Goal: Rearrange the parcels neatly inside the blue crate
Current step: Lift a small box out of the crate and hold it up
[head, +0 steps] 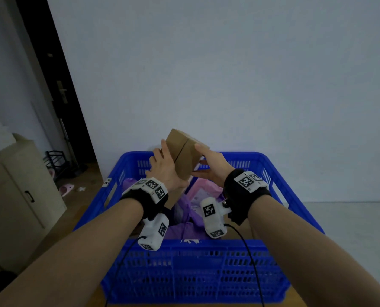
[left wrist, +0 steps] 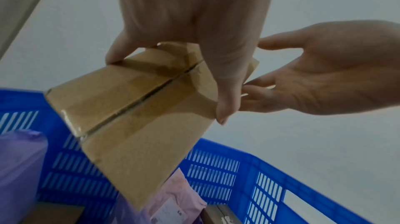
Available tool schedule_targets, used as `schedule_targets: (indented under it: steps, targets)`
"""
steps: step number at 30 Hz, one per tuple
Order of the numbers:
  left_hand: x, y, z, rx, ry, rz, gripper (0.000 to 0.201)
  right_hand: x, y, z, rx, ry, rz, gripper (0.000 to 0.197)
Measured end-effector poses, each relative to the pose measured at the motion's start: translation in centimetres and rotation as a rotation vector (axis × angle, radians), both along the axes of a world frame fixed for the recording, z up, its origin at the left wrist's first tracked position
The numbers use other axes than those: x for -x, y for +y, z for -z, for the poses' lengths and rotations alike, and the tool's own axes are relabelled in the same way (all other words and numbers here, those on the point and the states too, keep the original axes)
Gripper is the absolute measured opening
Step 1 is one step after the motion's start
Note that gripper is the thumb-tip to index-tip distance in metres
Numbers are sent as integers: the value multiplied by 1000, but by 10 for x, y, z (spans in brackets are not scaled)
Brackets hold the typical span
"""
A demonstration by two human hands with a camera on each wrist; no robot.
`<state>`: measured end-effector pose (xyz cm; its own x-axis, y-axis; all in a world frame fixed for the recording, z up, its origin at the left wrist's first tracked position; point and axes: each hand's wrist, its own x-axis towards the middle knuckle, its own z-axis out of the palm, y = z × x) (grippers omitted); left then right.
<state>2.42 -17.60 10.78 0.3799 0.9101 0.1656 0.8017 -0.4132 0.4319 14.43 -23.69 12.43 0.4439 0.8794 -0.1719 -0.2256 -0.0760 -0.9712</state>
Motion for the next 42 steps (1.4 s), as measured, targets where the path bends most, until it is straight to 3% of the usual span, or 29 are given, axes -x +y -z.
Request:
schedule_targets:
  steps: [3, 7, 12, 15, 19, 24, 33, 42]
  targets:
    - [5, 4, 1, 55, -76, -1, 140, -3, -7, -3, 66, -71, -29, 54]
    - [20, 16, -3, 133, -209, 124, 137, -18, -14, 4, 152, -299, -11, 43]
    - [36, 37, -16, 280, -429, 223, 119, -37, -10, 10, 207, -469, 36, 74]
    - [38, 51, -25, 413, -563, 281, 112, -40, -6, 11, 163, -467, 13, 76]
    - [37, 71, -36, 571, -673, 341, 105, -42, -1, 7, 36, -363, -53, 57]
    - [27, 93, -44, 670, -789, 399, 75, -45, 11, -8, -57, -302, -46, 55]
    - [-35, 109, -44, 731, -958, 554, 57, -80, -4, -31, -80, -388, 184, 65]
    - [-156, 44, -43, 813, -897, 732, 50, -151, -93, -30, 21, -391, 425, 71]
